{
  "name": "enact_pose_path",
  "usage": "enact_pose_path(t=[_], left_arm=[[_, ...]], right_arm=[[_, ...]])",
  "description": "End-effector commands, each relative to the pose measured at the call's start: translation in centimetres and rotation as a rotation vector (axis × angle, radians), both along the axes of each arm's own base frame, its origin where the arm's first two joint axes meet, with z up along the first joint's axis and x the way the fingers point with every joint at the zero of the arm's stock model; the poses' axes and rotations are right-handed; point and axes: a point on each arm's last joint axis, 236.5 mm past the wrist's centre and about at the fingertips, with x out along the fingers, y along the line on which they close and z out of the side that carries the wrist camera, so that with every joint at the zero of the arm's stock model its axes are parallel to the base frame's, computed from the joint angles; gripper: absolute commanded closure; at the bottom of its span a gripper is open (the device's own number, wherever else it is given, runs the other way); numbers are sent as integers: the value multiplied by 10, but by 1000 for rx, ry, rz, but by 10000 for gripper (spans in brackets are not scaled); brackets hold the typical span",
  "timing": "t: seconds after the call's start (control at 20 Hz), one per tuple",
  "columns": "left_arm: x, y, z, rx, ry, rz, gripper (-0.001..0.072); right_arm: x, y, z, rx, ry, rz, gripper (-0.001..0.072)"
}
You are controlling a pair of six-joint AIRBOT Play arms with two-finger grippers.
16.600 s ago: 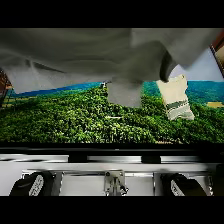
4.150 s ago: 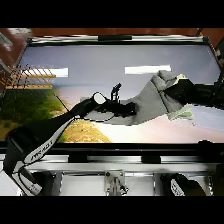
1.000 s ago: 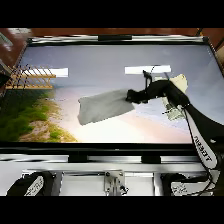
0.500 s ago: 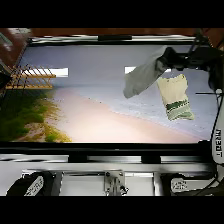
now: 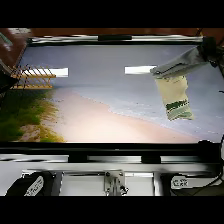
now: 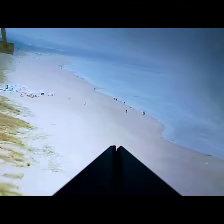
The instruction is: Fold the shirts.
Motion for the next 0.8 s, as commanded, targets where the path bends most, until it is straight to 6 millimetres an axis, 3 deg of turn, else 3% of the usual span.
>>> enact_pose_path(t=[0.0,0.25,0.45,0.55,0.65,0.75], left_arm=[[-2,-12,0,-1,2,-37,672],[-3,-21,0,0,2,-65,671],[-3,-21,0,0,2,-65,671],[-3,-22,0,0,1,-66,672],[-4,-23,0,16,-3,-83,671],[-4,-23,-1,20,-2,-86,671]], right_arm=[[-16,-40,-13,-35,68,-67,652],[-60,-59,-39,-88,284,-114,652],[-106,-36,-73,46,540,-109,652],[-133,-34,-92,78,701,-191,651],[-145,-25,-103,46,792,-233,651],[-147,-3,-114,77,838,-243,651]])
